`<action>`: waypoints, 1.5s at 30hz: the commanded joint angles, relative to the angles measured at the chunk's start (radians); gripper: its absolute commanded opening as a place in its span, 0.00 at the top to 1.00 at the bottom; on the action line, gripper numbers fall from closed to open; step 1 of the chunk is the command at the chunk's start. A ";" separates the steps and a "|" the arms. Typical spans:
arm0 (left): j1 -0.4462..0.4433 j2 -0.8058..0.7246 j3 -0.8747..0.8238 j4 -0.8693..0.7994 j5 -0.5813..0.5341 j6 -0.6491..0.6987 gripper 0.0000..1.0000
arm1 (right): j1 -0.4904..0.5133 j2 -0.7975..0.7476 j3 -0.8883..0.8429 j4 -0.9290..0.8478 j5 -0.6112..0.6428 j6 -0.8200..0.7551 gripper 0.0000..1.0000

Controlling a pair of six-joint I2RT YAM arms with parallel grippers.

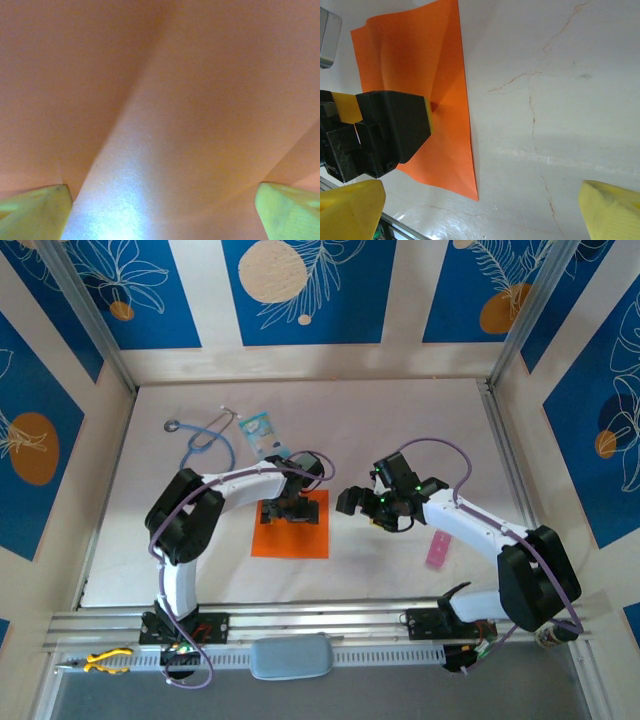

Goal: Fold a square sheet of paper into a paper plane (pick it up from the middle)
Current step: First fold the square sheet of paper in half at the center of the table.

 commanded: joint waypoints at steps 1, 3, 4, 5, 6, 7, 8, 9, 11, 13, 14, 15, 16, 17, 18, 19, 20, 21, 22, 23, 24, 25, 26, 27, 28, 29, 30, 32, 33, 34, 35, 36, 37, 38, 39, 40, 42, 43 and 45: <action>-0.016 0.041 -0.052 0.041 0.029 0.016 0.07 | 0.005 0.000 -0.002 -0.026 0.003 0.016 0.01; -0.016 0.030 -0.053 0.041 0.019 0.017 0.09 | 0.005 -0.001 0.001 -0.027 0.004 0.016 0.01; -0.016 0.024 -0.054 0.044 0.018 0.020 0.12 | 0.005 -0.001 0.001 -0.028 0.005 0.016 0.01; -0.016 0.018 -0.056 0.050 0.019 0.023 0.15 | 0.005 -0.002 0.001 -0.030 0.007 0.016 0.01; -0.017 0.010 -0.058 0.054 0.019 0.023 0.17 | 0.005 -0.002 0.002 -0.031 0.009 0.017 0.01; -0.016 0.004 -0.059 0.064 0.024 0.025 0.20 | 0.005 -0.005 0.004 -0.033 0.013 0.019 0.01; -0.016 -0.002 -0.061 0.074 0.030 0.030 0.22 | 0.006 -0.010 0.005 -0.041 0.032 0.026 0.01; -0.016 -0.008 -0.063 0.081 0.035 0.034 0.23 | 0.008 -0.018 0.007 -0.055 0.062 0.041 0.01; -0.016 -0.015 -0.059 0.081 0.029 0.045 0.32 | 0.008 -0.048 -0.003 -0.063 0.118 0.063 0.01; -0.016 -0.018 -0.053 0.079 0.031 0.057 0.42 | 0.008 -0.081 -0.021 -0.052 0.148 0.070 0.01; -0.016 -0.019 -0.052 0.078 0.032 0.060 0.44 | 0.008 -0.098 -0.030 -0.049 0.163 0.079 0.01; -0.016 -0.022 -0.053 0.082 0.036 0.062 0.49 | 0.007 -0.112 -0.035 -0.046 0.175 0.085 0.01; -0.017 -0.025 -0.053 0.086 0.041 0.066 0.52 | 0.007 -0.123 -0.044 -0.042 0.184 0.088 0.01; -0.016 -0.027 -0.051 0.088 0.047 0.068 0.53 | 0.005 -0.135 -0.050 -0.041 0.192 0.092 0.01; -0.017 -0.033 -0.049 0.091 0.048 0.069 0.53 | 0.003 -0.143 -0.055 -0.040 0.198 0.095 0.01; -0.017 -0.037 -0.048 0.093 0.048 0.070 0.53 | 0.000 -0.150 -0.058 -0.042 0.203 0.097 0.01; -0.017 -0.041 -0.047 0.097 0.051 0.072 0.54 | -0.001 -0.154 -0.062 -0.042 0.206 0.101 0.01; -0.017 -0.049 -0.049 0.105 0.054 0.075 0.54 | -0.003 -0.158 -0.063 -0.044 0.208 0.105 0.01; -0.016 -0.059 -0.052 0.117 0.059 0.079 0.55 | -0.006 -0.160 -0.065 -0.044 0.202 0.105 0.01; -0.016 -0.072 -0.058 0.135 0.066 0.083 0.55 | -0.013 -0.160 -0.066 -0.040 0.177 0.091 0.01; -0.017 -0.084 -0.066 0.157 0.075 0.089 0.55 | -0.020 -0.156 -0.065 -0.036 0.148 0.081 0.01; -0.016 -0.099 -0.079 0.186 0.086 0.095 0.56 | -0.025 -0.147 -0.058 -0.040 0.131 0.079 0.01; -0.017 -0.110 -0.093 0.215 0.099 0.099 0.56 | -0.027 -0.138 -0.047 -0.051 0.124 0.077 0.01; -0.016 -0.115 -0.102 0.234 0.107 0.103 0.58 | -0.027 -0.128 -0.040 -0.063 0.125 0.076 0.01; -0.016 -0.116 -0.106 0.243 0.112 0.105 0.58 | -0.027 -0.117 -0.031 -0.071 0.123 0.075 0.01; -0.016 -0.114 -0.103 0.242 0.117 0.105 0.58 | -0.029 -0.106 -0.023 -0.080 0.124 0.075 0.00; -0.016 -0.112 -0.100 0.241 0.123 0.107 0.58 | -0.029 -0.101 -0.018 -0.086 0.124 0.074 0.00; -0.016 -0.108 -0.095 0.243 0.141 0.109 0.61 | -0.028 -0.091 -0.013 -0.095 0.128 0.074 0.00; -0.017 -0.108 -0.092 0.243 0.145 0.109 0.62 | -0.030 -0.091 -0.013 -0.096 0.130 0.075 0.00; -0.016 -0.112 -0.090 0.244 0.150 0.110 0.62 | -0.032 -0.092 -0.014 -0.096 0.130 0.077 0.00; -0.016 -0.114 -0.090 0.247 0.157 0.109 0.63 | -0.033 -0.094 -0.014 -0.095 0.130 0.078 0.00; -0.016 -0.119 -0.086 0.247 0.162 0.108 0.63 | -0.036 -0.096 -0.015 -0.096 0.131 0.081 0.00; -0.016 -0.125 -0.083 0.248 0.169 0.109 0.63 | -0.042 -0.099 -0.017 -0.093 0.124 0.084 0.00; -0.015 -0.132 -0.078 0.252 0.182 0.106 0.63 | -0.053 -0.104 -0.024 -0.085 0.111 0.090 0.00; -0.013 -0.137 -0.075 0.258 0.198 0.101 0.63 | -0.066 -0.108 -0.034 -0.073 0.095 0.098 0.00; -0.010 -0.145 -0.073 0.273 0.226 0.087 0.63 | -0.089 -0.113 -0.046 -0.055 0.066 0.112 0.01; 0.002 -0.164 -0.083 0.328 0.300 0.060 0.63 | -0.147 -0.124 -0.076 -0.018 -0.003 0.133 0.02; 0.011 -0.174 -0.092 0.367 0.347 0.040 0.63 | -0.176 -0.131 -0.091 -0.001 -0.043 0.138 0.02; 0.035 -0.190 -0.116 0.448 0.447 -0.001 0.63 | -0.223 -0.150 -0.111 0.029 -0.098 0.134 0.02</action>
